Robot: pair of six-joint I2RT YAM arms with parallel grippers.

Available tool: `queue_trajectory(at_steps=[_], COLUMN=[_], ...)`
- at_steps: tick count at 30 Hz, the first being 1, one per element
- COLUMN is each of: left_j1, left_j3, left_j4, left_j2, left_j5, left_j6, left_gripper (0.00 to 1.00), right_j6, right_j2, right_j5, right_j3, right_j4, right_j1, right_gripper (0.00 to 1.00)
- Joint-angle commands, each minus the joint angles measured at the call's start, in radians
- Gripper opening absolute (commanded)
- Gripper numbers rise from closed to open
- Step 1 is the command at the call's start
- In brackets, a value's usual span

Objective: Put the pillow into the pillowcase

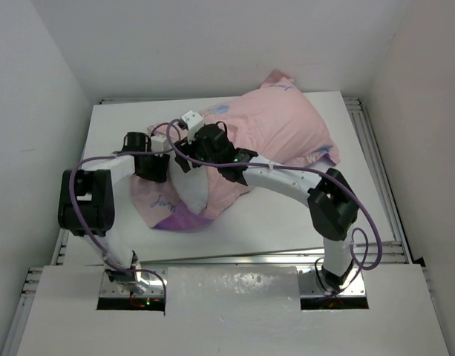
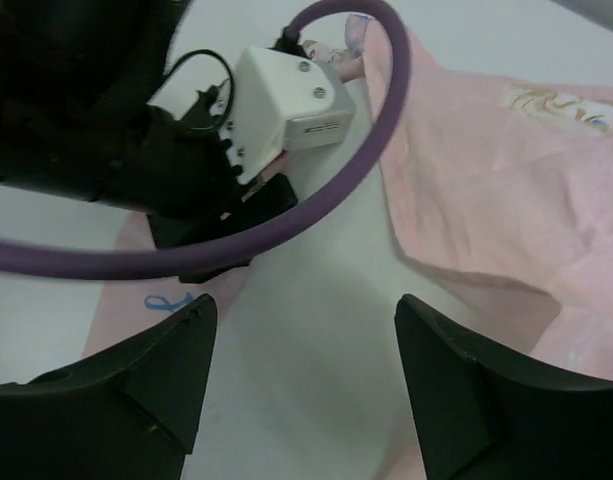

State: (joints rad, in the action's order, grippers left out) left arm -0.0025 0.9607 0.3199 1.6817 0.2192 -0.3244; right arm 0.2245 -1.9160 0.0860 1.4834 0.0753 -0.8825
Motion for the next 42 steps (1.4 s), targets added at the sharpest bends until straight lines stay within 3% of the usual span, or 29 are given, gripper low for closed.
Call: queue_trajectory(at_steps=[1, 3, 5, 6, 9, 15, 18, 20, 24, 26, 29, 30, 36, 39, 42], left_j1=[-0.014, -0.017, -0.021, -0.022, -0.021, -0.008, -0.004, -0.002, -0.001, 0.002, 0.027, 0.032, 0.07, 0.079, 0.079], left_j3=[0.047, 0.036, 0.039, 0.044, 0.076, 0.142, 0.176, 0.176, 0.17, 0.185, 0.21, 0.211, 0.162, 0.17, 0.211], left_j4=[-0.036, -0.062, -0.065, -0.061, 0.007, 0.189, 0.284, 0.333, 0.386, 0.413, 0.453, 0.461, 0.533, 0.585, 0.636], left_j2=[0.052, 0.053, 0.061, 0.062, 0.032, -0.131, -0.192, -0.214, -0.298, -0.333, -0.408, -0.44, -0.505, -0.539, -0.57], left_j5=[0.003, 0.029, 0.014, 0.008, 0.015, 0.032, 0.019, 0.022, 0.052, 0.062, 0.057, 0.049, 0.011, -0.006, 0.037], left_j6=[0.056, 0.071, 0.091, 0.097, 0.065, 0.013, -0.015, -0.025, -0.044, -0.05, -0.077, -0.09, -0.154, -0.194, -0.24], left_gripper=[0.51, 0.51, 0.36, 0.21, 0.01, 0.0, 0.0, 0.0, 0.0, 0.0, 0.0, 0.0, 0.0, 0.0, 0.0], right_j6=[0.027, 0.027, 0.029, 0.029, 0.012, -0.129, -0.12, -0.094, -0.051, -0.025, 0.042, 0.077, 0.19, 0.122, 0.087], right_j2=[0.041, 0.048, 0.052, 0.052, 0.055, 0.023, -0.069, -0.179, -0.343, -0.37, -0.39, -0.39, -0.318, -0.261, -0.276], right_j5=[0.006, 0.008, 0.018, 0.021, 0.026, -0.115, -0.089, -0.043, 0.053, 0.125, 0.185, 0.189, 0.213, 0.282, 0.325], right_j3=[-0.032, -0.057, -0.064, -0.067, -0.069, 0.0, 0.116, 0.213, 0.325, 0.316, 0.298, 0.29, 0.132, 0.042, 0.083], right_j4=[0.081, 0.087, 0.077, 0.073, 0.054, -0.018, -0.066, -0.113, -0.206, -0.194, -0.203, -0.207, -0.204, -0.181, -0.239], right_j1=[-0.018, -0.016, -0.018, -0.018, -0.018, -0.018, -0.018, -0.018, -0.013, -0.004, 0.042, 0.056, 0.209, 0.237, 0.235], right_gripper=[0.71, 0.72, 0.72, 0.72, 0.72, 0.7, 0.77, 0.9, 0.91, 0.85, 0.37, 0.01, 0.0, 0.0, 0.0])
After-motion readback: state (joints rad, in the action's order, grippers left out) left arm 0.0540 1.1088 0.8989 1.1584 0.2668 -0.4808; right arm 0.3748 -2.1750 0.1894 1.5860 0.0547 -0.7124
